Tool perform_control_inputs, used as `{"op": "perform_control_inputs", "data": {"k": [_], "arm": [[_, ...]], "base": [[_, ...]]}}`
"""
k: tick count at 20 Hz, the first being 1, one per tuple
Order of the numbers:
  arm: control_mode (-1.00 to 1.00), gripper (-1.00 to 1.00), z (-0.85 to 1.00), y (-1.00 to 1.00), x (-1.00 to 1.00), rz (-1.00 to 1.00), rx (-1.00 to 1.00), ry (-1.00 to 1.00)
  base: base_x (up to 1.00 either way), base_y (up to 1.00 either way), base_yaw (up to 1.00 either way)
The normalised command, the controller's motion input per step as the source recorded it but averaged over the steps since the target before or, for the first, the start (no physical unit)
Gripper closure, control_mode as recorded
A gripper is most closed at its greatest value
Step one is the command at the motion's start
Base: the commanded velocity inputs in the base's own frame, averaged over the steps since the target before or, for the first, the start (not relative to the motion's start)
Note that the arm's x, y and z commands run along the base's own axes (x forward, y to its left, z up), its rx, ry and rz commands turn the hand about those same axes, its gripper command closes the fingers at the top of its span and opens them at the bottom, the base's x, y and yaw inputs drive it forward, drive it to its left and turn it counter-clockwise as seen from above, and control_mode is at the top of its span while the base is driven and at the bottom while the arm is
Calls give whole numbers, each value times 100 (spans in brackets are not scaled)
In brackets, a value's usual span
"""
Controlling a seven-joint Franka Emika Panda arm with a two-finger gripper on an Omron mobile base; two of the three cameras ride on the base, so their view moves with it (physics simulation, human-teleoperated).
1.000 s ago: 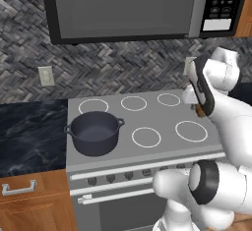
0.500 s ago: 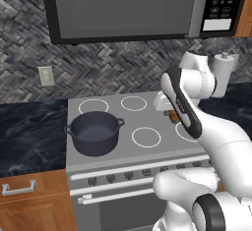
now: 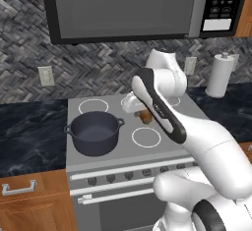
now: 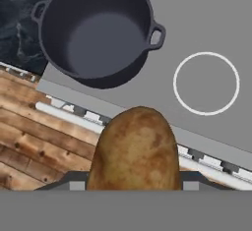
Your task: Turn on the burner for the pot on the stove. Wait thirty seconds for the pot to heat up. Then add the potato to the pot.
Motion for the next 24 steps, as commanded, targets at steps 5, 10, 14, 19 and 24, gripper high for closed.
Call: {"op": "perform_control_inputs", "data": {"k": [5, 10, 14, 19, 24], "arm": [[-100, 100, 0, 96, 21, 17, 0, 0], [-100, 100, 0, 66, 44, 7, 0, 0], [-100, 100, 0, 16, 41, 0, 0, 0], [-100, 100, -4, 2, 55, 0, -5, 0], [-100, 100, -25, 5, 48, 0, -3, 0]], "base": [[0, 0, 0], [0, 0, 0], [0, 0, 0], [0, 0, 0], [0, 0, 0]]}}
